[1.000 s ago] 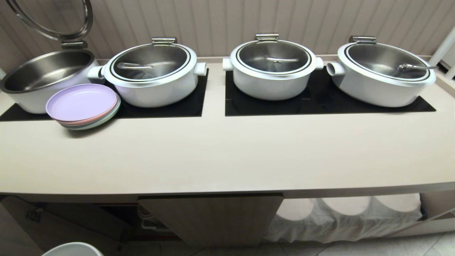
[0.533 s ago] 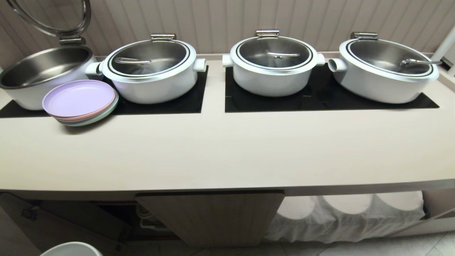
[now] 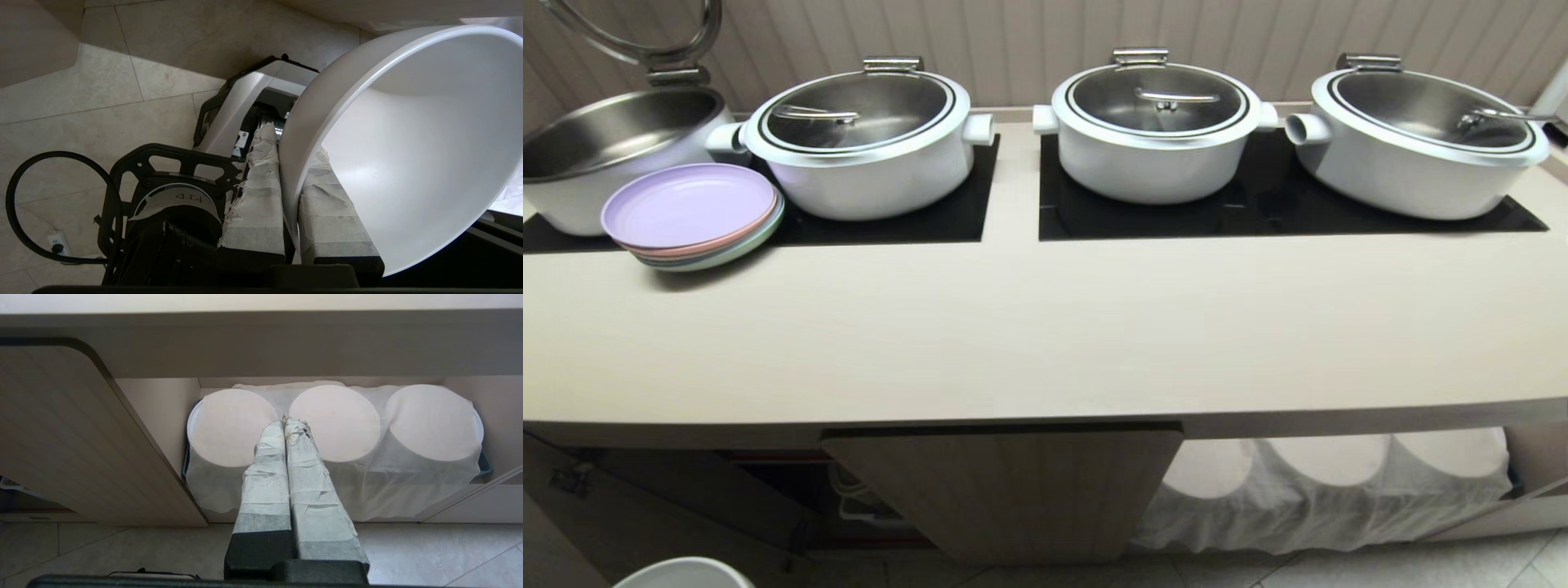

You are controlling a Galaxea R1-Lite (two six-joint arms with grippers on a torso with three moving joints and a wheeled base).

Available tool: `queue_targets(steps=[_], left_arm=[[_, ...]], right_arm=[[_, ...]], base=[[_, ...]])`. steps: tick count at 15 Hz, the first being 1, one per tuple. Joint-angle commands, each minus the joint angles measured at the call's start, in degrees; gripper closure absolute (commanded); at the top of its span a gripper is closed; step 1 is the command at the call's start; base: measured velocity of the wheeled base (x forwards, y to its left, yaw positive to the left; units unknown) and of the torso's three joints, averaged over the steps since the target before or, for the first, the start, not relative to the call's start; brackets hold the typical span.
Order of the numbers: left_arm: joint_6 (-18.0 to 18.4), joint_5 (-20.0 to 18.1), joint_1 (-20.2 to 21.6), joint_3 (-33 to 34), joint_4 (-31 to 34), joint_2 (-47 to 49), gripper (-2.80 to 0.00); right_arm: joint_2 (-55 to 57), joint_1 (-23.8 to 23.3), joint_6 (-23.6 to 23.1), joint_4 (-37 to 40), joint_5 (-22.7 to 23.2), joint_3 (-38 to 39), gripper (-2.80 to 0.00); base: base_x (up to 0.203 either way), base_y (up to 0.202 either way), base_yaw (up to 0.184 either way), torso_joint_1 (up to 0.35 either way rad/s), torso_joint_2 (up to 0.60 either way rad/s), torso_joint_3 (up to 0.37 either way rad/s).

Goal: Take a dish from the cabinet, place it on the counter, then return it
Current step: Put it back into the cabinet

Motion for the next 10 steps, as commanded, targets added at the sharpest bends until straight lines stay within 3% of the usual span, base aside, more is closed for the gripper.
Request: queue_targets(steps=[1, 10], left_arm=[[-0.21, 0.0, 0.01, 0.06, 0.27, 0.08, 0.0], [-0.21, 0.0, 0.01, 0.06, 0.27, 0.08, 0.0]], right_arm=[[0.09, 0.09, -0.02, -0.01, 0.0, 0.0, 0.0], [0.09, 0.0, 0.07, -0.01, 0.0, 0.0, 0.0]], base=[[0.0, 0.0, 0.0, -0.149, 0.32, 0.166], [0.0, 0.0, 0.0, -0.165, 0.35, 0.185]])
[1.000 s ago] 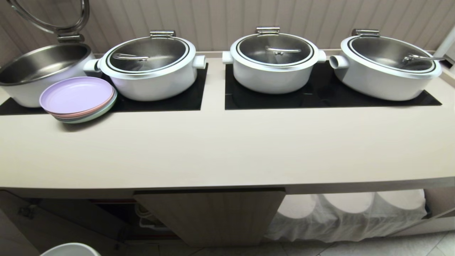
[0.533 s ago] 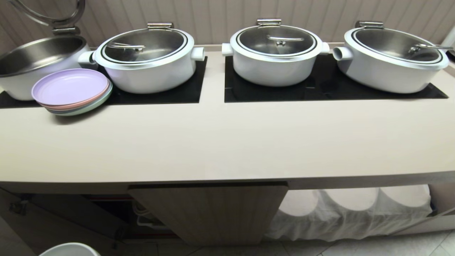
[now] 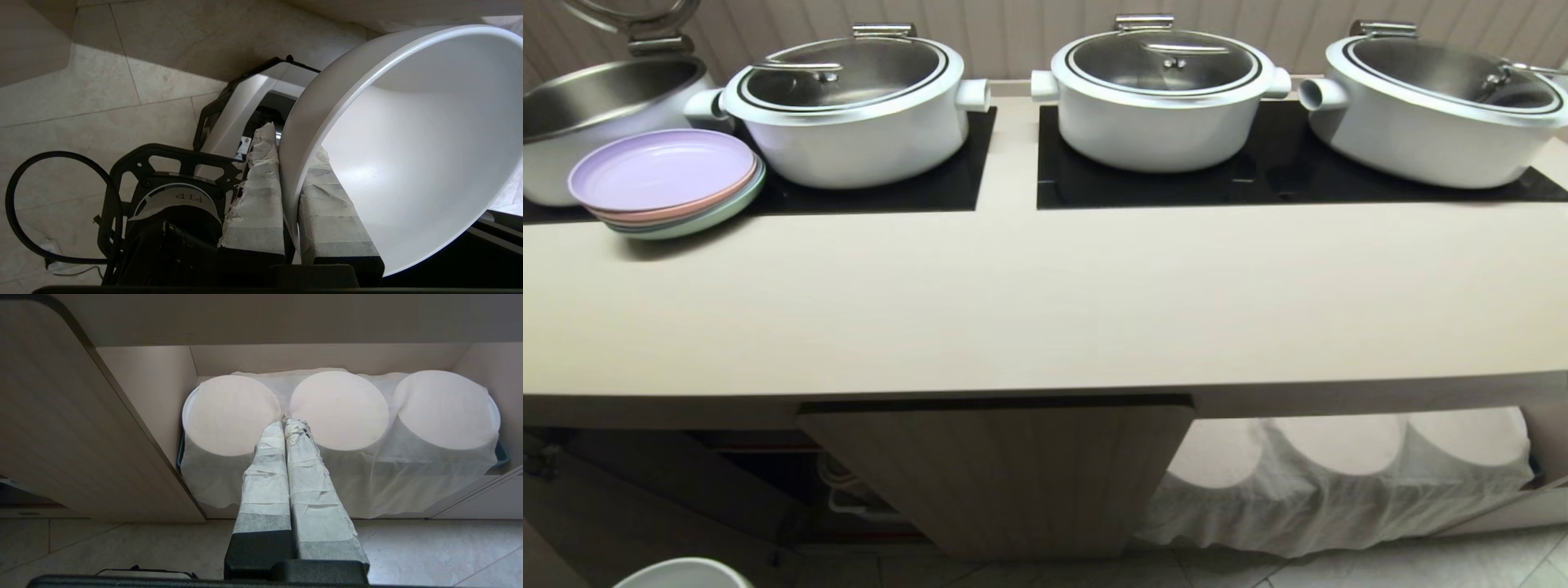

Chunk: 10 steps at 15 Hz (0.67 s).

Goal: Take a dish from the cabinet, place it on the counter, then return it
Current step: Put it back into the cabinet

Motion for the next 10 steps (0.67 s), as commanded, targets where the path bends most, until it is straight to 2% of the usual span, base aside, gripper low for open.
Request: queue_targets(steps=[1, 10], left_arm=[[-0.21, 0.06, 0.01, -0.02, 0.29, 0.13, 0.0], [-0.13, 0.24, 0.01, -0.2, 0.29, 0.04, 0.0]], right_arm=[[0.09, 0.09, -0.01, 0.03, 0.0, 0.0, 0.0], [0.09, 0.08, -0.01, 0.03, 0.0, 0.0, 0.0]], base=[[0.0, 0.0, 0.0, -0.217, 0.45, 0.239], [0.0, 0.0, 0.0, -0.242, 0.53, 0.293]])
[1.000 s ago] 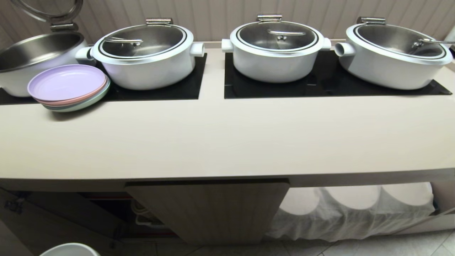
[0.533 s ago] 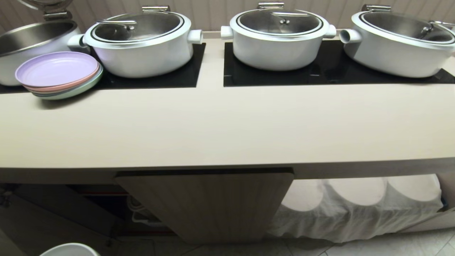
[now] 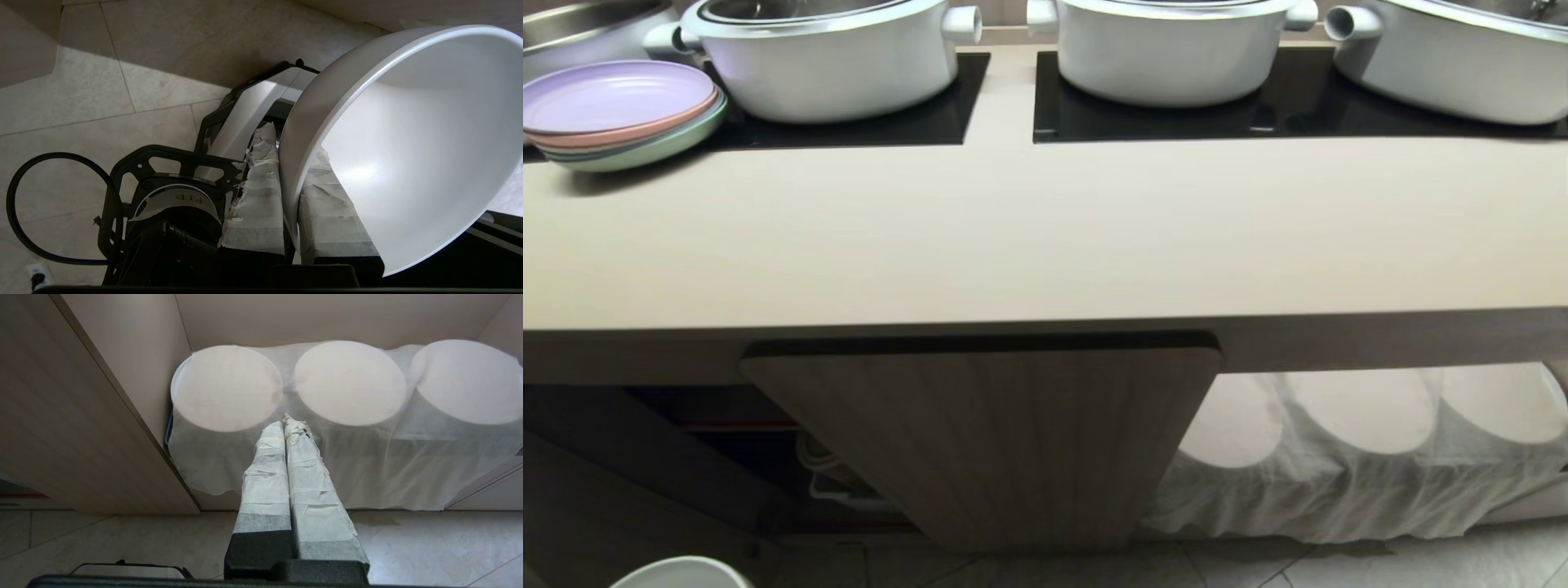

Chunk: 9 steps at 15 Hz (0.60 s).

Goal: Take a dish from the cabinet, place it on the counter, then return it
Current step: Put it back into the cabinet

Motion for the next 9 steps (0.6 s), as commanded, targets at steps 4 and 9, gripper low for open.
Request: queue_targets(steps=[4, 9], left_arm=[[-0.19, 0.09, 0.01, 0.0, 0.28, -0.29, 0.0], [-0.19, 0.18, 0.01, -0.27, 0.28, -0.31, 0.0]], right_arm=[[0.09, -0.02, -0.02, -0.02, 0.0, 0.0, 0.0], [0.09, -0.02, -0.02, -0.02, 0.0, 0.0, 0.0]], base=[[0.0, 0.0, 0.0, -0.222, 0.52, 0.289], [0.0, 0.0, 0.0, -0.207, 0.48, 0.285]])
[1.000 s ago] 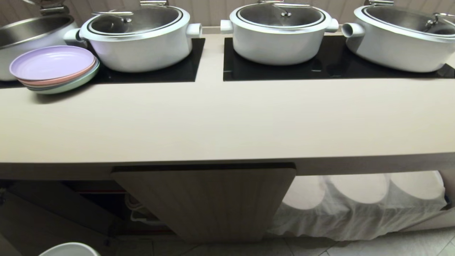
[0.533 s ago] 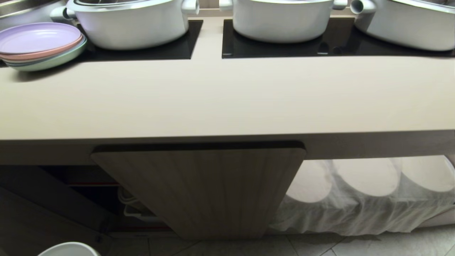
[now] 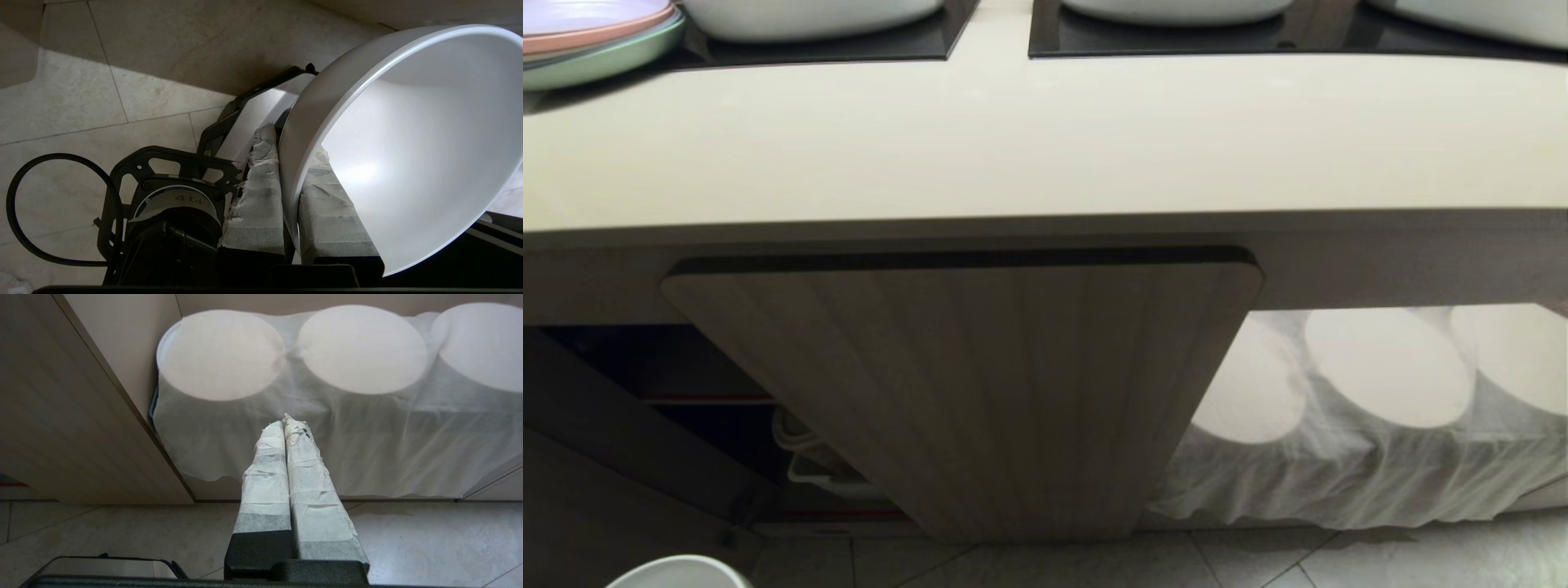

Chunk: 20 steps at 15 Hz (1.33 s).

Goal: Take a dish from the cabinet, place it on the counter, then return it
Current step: Put it back into the cabinet

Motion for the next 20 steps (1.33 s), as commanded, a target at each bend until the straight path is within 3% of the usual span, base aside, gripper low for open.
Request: queue_targets(steps=[1, 11, 20], left_arm=[[-0.24, 0.01, 0.01, -0.2, 0.24, 0.05, 0.0], [-0.24, -0.01, 0.01, 0.24, 0.24, -0.39, 0.0], [-0.06, -0.08, -0.43, 0.33, 0.24, -0.3, 0.0]], right_arm=[[0.07, 0.05, 0.0, 0.0, 0.0, 0.0, 0.0], [0.09, -0.02, 0.0, 0.0, 0.0, 0.0, 0.0], [0.09, 0.06, 0.0, 0.0, 0.0, 0.0, 0.0]], base=[[0.0, 0.0, 0.0, -0.183, 0.46, 0.276], [0.0, 0.0, 0.0, -0.155, 0.45, 0.299], [0.0, 0.0, 0.0, -0.013, 0.06, 0.044]])
